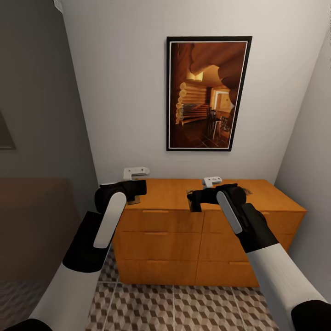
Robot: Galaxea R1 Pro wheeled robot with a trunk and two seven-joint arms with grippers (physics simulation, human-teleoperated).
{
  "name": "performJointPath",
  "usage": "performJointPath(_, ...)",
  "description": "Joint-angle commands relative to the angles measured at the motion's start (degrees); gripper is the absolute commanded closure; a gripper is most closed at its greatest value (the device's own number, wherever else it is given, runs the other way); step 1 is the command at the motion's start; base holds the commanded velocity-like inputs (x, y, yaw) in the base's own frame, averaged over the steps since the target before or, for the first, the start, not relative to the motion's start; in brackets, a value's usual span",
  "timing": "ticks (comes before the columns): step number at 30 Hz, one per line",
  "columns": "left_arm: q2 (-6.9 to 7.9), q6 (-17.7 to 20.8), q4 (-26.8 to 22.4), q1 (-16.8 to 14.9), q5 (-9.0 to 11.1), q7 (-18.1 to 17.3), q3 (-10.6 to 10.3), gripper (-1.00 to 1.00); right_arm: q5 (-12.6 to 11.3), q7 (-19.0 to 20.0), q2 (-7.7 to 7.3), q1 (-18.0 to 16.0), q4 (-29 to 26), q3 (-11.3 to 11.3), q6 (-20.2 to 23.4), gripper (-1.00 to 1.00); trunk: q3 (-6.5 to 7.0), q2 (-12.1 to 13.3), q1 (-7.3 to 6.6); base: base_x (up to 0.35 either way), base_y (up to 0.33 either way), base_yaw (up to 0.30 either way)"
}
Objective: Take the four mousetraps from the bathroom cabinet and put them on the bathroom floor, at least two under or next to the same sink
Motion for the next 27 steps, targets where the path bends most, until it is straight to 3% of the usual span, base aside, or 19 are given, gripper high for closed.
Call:
performJointPath(1, -0.01, 0.2, 0.0, -0.1, 0.4, 0.5, -0.1, 1.0, -0.7, -0.6, -0.08, -0.1, 0.0, 0.1, 0.2, 1.0, -0.07, 0.0, -0.02, -0.121, 0.017, 0.0)
performJointPath(11, 0.0, 0.2, 0.0, 0.2, 0.4, 0.1, -2.0, 1.0, -0.7, -0.6, -0.15, -0.1, 0.0, 0.4, 0.2, 1.0, -0.07, 0.0, -0.02, -0.144, 0.005, 0.0)
performJointPath(18, 0.0, 0.2, 0.0, 0.6, 0.4, -0.8, -2.3, 1.0, -0.7, -0.6, -0.16, 0.0, 0.0, 0.4, 0.2, 1.0, -0.07, 0.0, -0.02, -0.147, 0.0, 0.0)
performJointPath(27, 0.0, 0.2, 0.0, 5.9, 0.4, -1.4, -3.6, 1.0, -0.6, -0.7, -0.16, 3.4, 0.0, 0.3, 0.2, 1.0, -0.07, 0.0, -0.02, -0.02, 0.0, 0.0)
